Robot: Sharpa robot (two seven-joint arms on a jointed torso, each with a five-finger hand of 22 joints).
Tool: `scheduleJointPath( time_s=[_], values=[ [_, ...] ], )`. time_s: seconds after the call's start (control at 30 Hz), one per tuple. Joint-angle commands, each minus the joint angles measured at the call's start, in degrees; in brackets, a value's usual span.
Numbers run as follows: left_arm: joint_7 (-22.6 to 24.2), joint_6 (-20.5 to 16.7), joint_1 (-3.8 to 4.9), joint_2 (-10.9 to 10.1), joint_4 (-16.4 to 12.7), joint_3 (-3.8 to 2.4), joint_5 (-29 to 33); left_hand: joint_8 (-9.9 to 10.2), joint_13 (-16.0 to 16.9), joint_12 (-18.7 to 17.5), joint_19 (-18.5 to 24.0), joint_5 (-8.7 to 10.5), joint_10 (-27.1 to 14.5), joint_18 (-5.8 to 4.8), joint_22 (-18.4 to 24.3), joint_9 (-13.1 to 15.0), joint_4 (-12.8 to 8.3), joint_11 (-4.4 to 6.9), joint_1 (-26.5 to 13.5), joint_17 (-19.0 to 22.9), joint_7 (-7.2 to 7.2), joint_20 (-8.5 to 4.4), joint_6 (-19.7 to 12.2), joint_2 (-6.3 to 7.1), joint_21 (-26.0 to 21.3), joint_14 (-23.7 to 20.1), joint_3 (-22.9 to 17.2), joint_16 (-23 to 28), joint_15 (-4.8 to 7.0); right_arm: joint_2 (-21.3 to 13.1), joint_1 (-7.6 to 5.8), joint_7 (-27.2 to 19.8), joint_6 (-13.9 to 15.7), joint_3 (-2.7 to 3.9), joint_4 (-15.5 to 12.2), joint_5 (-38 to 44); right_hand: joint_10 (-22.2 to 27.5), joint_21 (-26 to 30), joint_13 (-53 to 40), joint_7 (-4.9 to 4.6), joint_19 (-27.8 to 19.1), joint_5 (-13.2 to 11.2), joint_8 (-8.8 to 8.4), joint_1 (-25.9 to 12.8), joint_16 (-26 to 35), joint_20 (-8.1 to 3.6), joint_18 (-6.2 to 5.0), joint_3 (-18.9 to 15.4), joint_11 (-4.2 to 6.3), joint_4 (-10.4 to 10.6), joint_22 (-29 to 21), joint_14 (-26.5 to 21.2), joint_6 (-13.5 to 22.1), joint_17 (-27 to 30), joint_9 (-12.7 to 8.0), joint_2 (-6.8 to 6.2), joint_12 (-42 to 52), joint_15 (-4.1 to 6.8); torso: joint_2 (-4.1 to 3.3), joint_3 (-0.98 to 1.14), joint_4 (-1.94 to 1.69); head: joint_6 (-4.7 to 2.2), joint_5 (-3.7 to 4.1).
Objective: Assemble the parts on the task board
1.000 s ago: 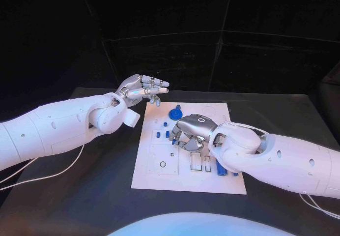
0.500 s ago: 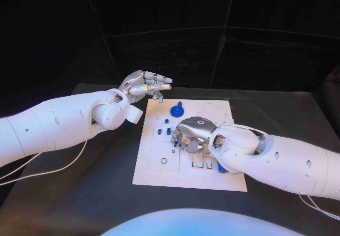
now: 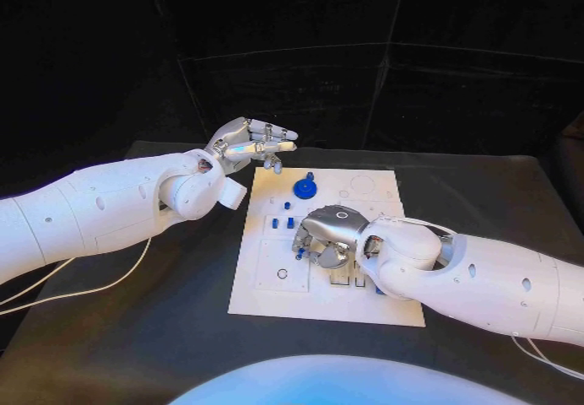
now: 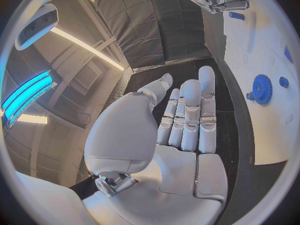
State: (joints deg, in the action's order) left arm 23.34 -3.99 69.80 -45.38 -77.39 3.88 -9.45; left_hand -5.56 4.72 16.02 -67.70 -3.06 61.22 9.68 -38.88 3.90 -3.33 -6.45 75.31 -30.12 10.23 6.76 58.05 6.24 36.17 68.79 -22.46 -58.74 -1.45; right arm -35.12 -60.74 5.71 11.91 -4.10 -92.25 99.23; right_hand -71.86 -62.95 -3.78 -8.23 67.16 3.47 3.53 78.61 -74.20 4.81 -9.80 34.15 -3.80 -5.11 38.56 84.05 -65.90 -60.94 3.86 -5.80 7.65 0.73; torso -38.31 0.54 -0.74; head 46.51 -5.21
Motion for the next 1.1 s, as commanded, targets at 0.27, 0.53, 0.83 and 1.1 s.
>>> scheduleJointPath(
  time_s=[0.27,0.53,0.83,1.1],
  values=[
    [0.1,0.3,0.10,0.1,0.0,-0.05,0.3,-0.1,0.1,0.4,0.2,0.06,-0.3,0.77,0.1,0.0,-0.3,0.01,0.3,0.0,0.54,0.29,0.0,-0.37,-0.3,-0.4,0.1,0.3,0.01,0.5,0.09,0.3,-1.5,-0.18,0.3,0.4,0.2,0.0,0.0,-0.01,-0.5,-0.1,0.23,-0.6,-0.4,0.07,0.52,-0.2,-0.07,0.3,-0.1,1.6,-0.3,0.0,0.1,0.12,-0.2,0.26,0.01,-0.04,-0.08,0.32,-0.12],
    [0.1,0.4,0.10,0.2,0.1,-0.05,0.3,-0.2,0.1,0.4,0.2,0.06,-0.4,0.77,0.1,0.0,-0.3,0.00,0.3,0.1,0.56,0.30,0.0,-0.37,-0.3,-0.4,0.2,0.3,0.00,0.9,0.21,1.2,-2.0,-0.20,0.5,1.0,0.2,0.1,0.0,-0.02,-0.5,-0.1,0.21,-0.7,-0.4,0.08,0.49,-0.2,-0.08,0.3,-0.2,1.6,-0.2,0.1,0.1,0.10,-0.2,0.25,0.00,-0.02,-0.03,0.42,-0.22],
    [-0.1,0.6,0.10,0.2,0.2,-0.05,0.3,-0.2,0.1,0.4,0.2,0.06,-0.4,0.77,0.1,0.0,-0.3,0.00,0.3,0.1,0.56,0.30,0.0,-0.37,-0.3,-0.4,0.2,0.3,0.00,1.6,0.24,1.9,-2.7,-0.23,1.1,1.6,1.8,0.7,0.2,-0.39,-1.3,0.2,-0.04,-2.1,-0.3,0.36,0.37,-1.5,-0.51,0.6,-1.1,1.4,1.2,0.7,-0.1,-0.46,-1.1,-0.13,0.00,-0.03,-0.01,0.51,-0.27],
    [-0.3,0.7,0.10,0.3,0.2,-0.05,0.3,-0.2,0.1,0.4,0.2,0.06,-0.4,0.77,0.1,0.0,-0.3,0.00,0.3,0.1,0.56,0.30,0.0,-0.37,-0.3,-0.4,0.2,0.3,0.00,1.7,0.25,2.0,-1.2,-0.26,1.4,1.6,9.5,3.0,0.2,-1.70,-3.2,0.4,-0.04,-3.9,0.6,1.75,-0.17,-3.6,-2.48,1.0,-4.7,0.7,6.0,2.7,-0.2,-2.33,-3.9,-1.74,0.04,-0.03,-0.04,0.60,-0.28]
  ],
)
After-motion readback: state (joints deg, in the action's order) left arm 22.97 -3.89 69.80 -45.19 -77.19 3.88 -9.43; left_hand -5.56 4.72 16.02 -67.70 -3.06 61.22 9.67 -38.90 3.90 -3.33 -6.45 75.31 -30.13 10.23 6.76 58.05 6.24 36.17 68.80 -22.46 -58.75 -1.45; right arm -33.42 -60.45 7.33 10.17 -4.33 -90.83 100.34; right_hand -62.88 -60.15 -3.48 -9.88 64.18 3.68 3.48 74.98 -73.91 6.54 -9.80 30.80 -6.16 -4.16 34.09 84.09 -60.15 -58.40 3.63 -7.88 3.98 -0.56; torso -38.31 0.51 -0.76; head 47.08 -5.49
